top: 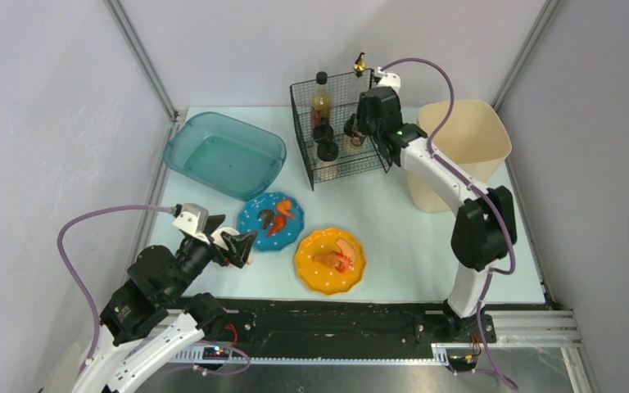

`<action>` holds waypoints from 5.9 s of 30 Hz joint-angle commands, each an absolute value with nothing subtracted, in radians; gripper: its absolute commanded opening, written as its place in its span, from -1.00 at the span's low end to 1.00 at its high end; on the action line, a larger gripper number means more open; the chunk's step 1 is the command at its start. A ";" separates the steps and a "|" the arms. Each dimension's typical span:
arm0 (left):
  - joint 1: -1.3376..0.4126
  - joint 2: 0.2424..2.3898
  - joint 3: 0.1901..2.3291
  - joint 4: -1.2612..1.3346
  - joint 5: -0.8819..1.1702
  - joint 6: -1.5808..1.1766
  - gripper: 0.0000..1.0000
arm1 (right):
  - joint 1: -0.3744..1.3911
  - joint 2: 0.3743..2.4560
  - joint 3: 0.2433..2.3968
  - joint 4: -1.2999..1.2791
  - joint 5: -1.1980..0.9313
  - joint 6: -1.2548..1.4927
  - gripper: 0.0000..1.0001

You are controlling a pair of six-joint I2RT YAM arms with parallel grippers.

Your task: Clear the kitchen counter

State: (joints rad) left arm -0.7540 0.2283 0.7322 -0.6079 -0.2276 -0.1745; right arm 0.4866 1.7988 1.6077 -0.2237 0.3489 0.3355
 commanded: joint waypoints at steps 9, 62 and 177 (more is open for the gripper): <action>-0.747 0.232 0.731 -0.581 -0.207 -0.156 0.97 | 0.491 2.011 1.736 -0.245 0.355 0.308 -1.00; -0.748 0.216 0.732 -0.580 -0.202 -0.156 0.97 | 0.566 2.011 1.578 -0.089 0.466 0.259 -0.86; -0.747 0.247 0.729 -0.580 -0.216 -0.161 0.97 | 1.049 1.032 0.355 -0.172 0.391 1.162 -1.00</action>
State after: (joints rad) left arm -0.7540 0.2443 0.7319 -0.6079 -0.2283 -0.1745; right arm 1.0500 1.1233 0.3458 -0.0784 0.3355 1.2278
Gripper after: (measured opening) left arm 0.985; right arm 0.036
